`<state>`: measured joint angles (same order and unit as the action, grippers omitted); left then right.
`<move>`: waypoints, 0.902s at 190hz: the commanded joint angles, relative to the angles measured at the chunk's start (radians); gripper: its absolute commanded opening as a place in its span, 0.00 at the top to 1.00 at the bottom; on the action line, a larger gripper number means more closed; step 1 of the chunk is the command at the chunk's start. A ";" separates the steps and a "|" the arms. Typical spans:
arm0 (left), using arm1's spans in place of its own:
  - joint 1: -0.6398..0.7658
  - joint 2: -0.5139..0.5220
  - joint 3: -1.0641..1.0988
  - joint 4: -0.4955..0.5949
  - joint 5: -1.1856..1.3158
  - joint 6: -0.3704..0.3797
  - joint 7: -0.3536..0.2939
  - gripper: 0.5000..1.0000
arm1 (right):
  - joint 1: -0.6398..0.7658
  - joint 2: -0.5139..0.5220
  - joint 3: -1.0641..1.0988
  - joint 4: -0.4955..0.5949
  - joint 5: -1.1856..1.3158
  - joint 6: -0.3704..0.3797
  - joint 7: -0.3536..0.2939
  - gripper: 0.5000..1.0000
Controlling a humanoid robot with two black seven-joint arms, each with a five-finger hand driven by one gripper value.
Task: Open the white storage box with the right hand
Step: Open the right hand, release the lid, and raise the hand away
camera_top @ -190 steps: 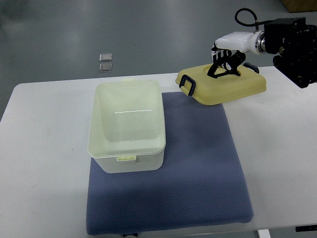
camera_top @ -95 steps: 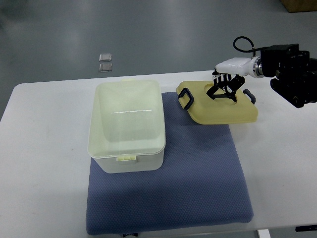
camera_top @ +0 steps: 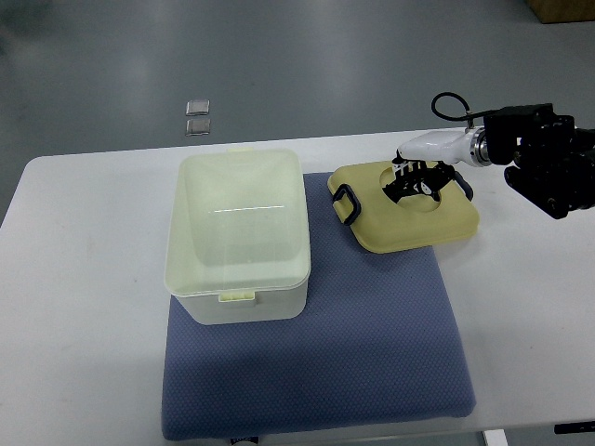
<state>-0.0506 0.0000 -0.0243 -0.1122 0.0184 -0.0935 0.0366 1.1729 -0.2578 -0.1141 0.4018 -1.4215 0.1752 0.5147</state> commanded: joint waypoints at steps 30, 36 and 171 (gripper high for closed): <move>0.000 0.000 0.001 -0.001 0.000 0.001 0.000 0.00 | 0.027 -0.012 0.002 0.000 0.001 -0.003 0.008 0.28; 0.000 0.000 0.000 0.000 0.000 0.000 0.000 0.00 | 0.036 -0.014 0.002 0.000 0.001 -0.003 0.008 0.28; 0.000 0.000 0.000 0.000 0.000 0.000 -0.001 0.00 | -0.035 -0.005 0.405 -0.001 0.837 -0.008 -0.062 0.28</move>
<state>-0.0506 0.0000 -0.0243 -0.1123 0.0184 -0.0931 0.0369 1.1809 -0.2826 0.2082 0.3999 -0.7718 0.1687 0.4892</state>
